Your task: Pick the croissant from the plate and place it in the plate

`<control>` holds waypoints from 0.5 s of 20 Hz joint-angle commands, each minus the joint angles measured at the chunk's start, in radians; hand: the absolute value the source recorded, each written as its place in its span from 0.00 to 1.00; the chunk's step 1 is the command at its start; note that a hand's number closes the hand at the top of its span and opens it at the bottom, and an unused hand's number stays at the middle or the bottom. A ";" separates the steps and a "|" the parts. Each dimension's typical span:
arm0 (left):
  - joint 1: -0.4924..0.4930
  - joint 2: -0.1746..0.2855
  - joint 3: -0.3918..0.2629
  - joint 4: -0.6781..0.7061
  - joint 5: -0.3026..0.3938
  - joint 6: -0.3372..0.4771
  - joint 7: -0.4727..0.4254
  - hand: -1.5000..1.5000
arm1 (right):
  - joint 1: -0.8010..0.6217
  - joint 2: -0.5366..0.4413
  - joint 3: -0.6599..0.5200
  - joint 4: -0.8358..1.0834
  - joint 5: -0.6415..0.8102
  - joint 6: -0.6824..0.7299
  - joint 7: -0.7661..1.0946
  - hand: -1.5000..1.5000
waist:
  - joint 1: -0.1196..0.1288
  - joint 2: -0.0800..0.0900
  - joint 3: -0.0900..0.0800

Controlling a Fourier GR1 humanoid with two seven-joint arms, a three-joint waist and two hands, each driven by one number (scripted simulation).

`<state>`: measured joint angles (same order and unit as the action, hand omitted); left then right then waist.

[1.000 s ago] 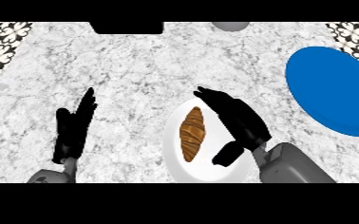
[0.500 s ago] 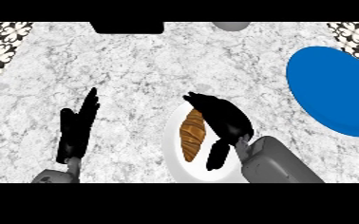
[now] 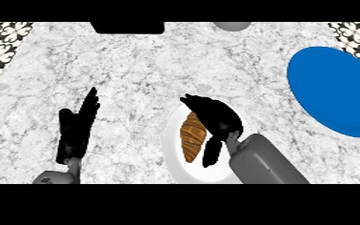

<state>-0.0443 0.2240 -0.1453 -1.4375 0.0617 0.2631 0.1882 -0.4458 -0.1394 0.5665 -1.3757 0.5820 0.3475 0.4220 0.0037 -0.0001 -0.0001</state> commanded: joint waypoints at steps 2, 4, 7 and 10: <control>-0.032 -0.027 0.015 -0.015 -0.039 -0.012 0.055 0.50 | 0.060 0.004 -0.050 -0.011 0.061 0.040 -0.065 0.00 | -0.003 0.000 0.000; 0.019 -0.031 0.013 -0.071 -0.066 -0.007 0.065 0.50 | 0.056 0.046 -0.069 -0.050 0.078 0.095 -0.002 0.00 | -0.002 -0.001 0.000; 0.044 -0.054 0.034 -0.008 -0.057 -0.031 -0.038 0.50 | 0.020 0.106 -0.085 0.083 0.126 0.028 -0.072 0.00 | 0.001 0.000 0.000; 0.005 -0.033 0.076 -0.024 -0.046 -0.083 0.016 0.50 | 0.040 0.115 -0.111 0.091 0.165 0.047 -0.094 0.00 | -0.001 0.000 0.000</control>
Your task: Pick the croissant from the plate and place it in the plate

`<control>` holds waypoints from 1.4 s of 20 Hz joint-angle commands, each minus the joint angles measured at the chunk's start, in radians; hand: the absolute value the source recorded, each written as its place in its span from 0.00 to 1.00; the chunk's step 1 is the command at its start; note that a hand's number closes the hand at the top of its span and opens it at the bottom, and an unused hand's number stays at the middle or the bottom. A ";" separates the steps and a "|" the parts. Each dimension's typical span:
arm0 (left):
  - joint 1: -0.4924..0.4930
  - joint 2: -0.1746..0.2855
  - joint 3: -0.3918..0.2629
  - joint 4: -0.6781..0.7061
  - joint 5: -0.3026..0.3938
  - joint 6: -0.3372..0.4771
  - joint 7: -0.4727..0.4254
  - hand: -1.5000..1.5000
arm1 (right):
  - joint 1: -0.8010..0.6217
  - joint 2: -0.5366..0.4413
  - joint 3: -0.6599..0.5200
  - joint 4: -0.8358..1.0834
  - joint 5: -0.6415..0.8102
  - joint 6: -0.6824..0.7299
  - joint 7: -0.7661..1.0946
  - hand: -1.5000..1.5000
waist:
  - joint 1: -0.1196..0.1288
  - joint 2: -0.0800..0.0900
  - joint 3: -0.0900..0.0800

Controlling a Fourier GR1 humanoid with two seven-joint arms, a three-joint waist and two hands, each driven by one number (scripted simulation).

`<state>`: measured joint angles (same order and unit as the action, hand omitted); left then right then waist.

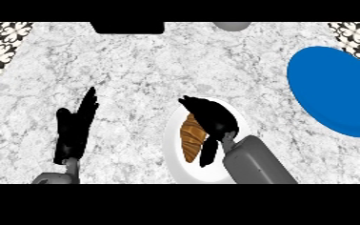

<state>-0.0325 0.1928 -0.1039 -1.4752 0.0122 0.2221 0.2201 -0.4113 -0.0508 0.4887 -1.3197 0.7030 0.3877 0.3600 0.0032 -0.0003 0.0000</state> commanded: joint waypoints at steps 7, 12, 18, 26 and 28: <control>-0.026 -0.004 0.058 0.024 -0.016 -0.044 0.009 0.50 | -0.022 0.003 -0.018 0.184 0.138 -0.062 -0.213 1.00 | 0.003 0.001 0.000; -0.011 -0.050 0.062 0.121 -0.040 -0.059 -0.118 0.50 | 0.015 0.020 -0.032 0.092 0.183 -0.083 -0.203 1.00 | -0.003 0.000 0.000; -0.021 -0.025 0.078 0.016 -0.029 -0.069 0.022 0.50 | 0.107 -0.133 -0.071 -0.006 0.210 -0.145 -0.331 1.00 | -0.008 -0.002 0.000; 0.033 -0.070 0.043 0.013 -0.064 -0.030 -0.022 0.50 | 0.224 -0.440 -0.334 -0.111 0.085 -0.263 -0.649 1.00 | -0.019 -0.003 0.000; 0.027 -0.071 0.047 0.000 -0.070 -0.019 -0.003 0.50 | 0.246 -0.466 -0.395 -0.152 0.045 -0.273 -0.682 1.00 | -0.016 -0.003 0.000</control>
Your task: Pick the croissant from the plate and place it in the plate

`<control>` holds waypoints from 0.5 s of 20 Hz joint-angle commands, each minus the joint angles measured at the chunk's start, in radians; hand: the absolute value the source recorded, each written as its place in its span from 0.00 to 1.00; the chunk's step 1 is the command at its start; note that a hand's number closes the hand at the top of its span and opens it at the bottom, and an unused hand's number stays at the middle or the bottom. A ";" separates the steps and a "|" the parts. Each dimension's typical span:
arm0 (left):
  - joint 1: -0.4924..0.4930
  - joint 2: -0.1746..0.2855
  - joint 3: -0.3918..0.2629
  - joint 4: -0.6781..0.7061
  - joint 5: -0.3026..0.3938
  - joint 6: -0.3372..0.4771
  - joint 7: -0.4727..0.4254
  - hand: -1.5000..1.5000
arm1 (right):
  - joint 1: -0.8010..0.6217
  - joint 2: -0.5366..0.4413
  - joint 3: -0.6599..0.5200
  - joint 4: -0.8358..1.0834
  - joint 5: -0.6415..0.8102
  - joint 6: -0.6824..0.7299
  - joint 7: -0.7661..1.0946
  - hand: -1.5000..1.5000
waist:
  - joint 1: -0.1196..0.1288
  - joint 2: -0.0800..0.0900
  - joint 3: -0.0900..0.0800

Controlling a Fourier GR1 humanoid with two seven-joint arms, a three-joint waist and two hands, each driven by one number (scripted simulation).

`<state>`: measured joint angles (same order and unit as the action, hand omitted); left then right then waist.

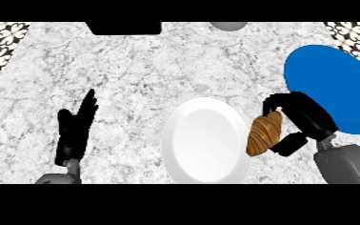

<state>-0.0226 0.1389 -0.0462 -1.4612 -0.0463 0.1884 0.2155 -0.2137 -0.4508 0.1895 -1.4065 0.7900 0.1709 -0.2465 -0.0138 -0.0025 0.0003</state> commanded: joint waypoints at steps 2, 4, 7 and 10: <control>0.000 0.009 0.006 -0.011 0.000 -0.013 0.004 0.50 | 0.090 -0.065 -0.133 -0.130 -0.072 -0.067 -0.089 1.00 | 0.001 -0.001 0.000; -0.004 -0.005 0.012 0.029 -0.001 -0.008 -0.032 0.50 | 0.041 -0.062 -0.215 -0.115 -0.147 -0.037 -0.082 1.00 | 0.004 0.001 0.000; 0.021 0.016 0.022 -0.016 0.013 -0.020 0.005 0.50 | 0.080 -0.054 -0.319 -0.215 -0.193 -0.115 -0.058 1.00 | -0.003 -0.003 0.000; -0.019 0.060 0.066 0.017 0.043 -0.068 -0.009 0.50 | 0.021 -0.088 -0.424 -0.197 -0.245 -0.089 -0.013 1.00 | 0.007 0.002 -0.001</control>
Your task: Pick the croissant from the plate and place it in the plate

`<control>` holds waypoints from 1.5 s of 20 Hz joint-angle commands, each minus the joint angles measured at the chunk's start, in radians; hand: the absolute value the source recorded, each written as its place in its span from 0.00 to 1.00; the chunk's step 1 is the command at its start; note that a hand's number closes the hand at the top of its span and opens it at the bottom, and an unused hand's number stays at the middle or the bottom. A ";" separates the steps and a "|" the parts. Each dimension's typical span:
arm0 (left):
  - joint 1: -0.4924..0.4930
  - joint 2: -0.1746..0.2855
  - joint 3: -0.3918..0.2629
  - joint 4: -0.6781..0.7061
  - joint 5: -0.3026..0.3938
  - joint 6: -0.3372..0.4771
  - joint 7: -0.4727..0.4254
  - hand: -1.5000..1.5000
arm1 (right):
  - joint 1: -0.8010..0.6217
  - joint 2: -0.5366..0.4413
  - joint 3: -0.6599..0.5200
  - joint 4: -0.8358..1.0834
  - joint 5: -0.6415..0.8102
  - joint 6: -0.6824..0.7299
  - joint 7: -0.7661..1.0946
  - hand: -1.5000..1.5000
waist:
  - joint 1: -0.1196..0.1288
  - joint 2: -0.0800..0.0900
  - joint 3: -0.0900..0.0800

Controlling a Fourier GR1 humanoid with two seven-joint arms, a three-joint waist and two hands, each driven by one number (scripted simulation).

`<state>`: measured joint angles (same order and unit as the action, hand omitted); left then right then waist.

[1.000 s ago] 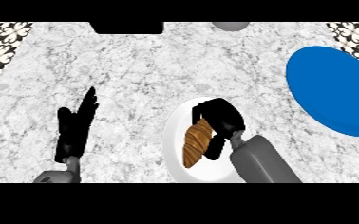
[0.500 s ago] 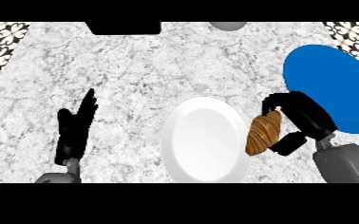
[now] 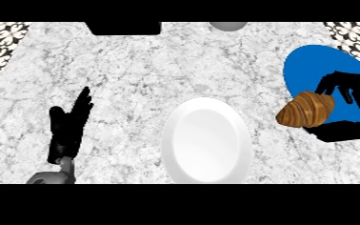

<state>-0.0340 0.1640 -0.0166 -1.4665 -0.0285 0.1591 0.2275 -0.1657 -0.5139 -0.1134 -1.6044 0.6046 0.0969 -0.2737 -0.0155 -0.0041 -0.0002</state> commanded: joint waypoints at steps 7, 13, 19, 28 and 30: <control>-0.014 -0.019 -0.002 -0.014 -0.020 0.003 0.004 0.50 | -0.170 -0.099 -0.212 0.272 -0.052 0.019 0.027 1.00 | 0.026 0.007 0.001; -0.007 -0.059 -0.020 0.041 -0.032 -0.007 -0.046 0.50 | -0.305 -0.114 -0.196 0.517 0.002 -0.016 -0.019 1.00 | 0.030 0.008 0.000; 0.014 -0.054 -0.029 -0.022 -0.043 -0.013 -0.002 0.50 | -0.407 -0.140 -0.167 0.824 0.102 -0.108 -0.130 1.00 | 0.036 0.009 0.001; -0.058 -0.043 -0.006 0.036 -0.032 -0.035 -0.015 0.50 | -0.479 -0.186 -0.103 1.170 0.176 0.029 -0.240 1.00 | 0.058 0.023 0.003; 0.001 -0.067 -0.040 0.018 -0.069 -0.005 -0.039 0.50 | -0.512 -0.202 -0.073 1.228 0.228 0.023 -0.219 1.00 | 0.066 0.022 0.003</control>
<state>-0.0525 0.1143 -0.0371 -1.4579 -0.0737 0.1378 0.2134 -0.6539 -0.7059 -0.2289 -0.4913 0.7735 0.0994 -0.4823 0.0405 0.0140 0.0025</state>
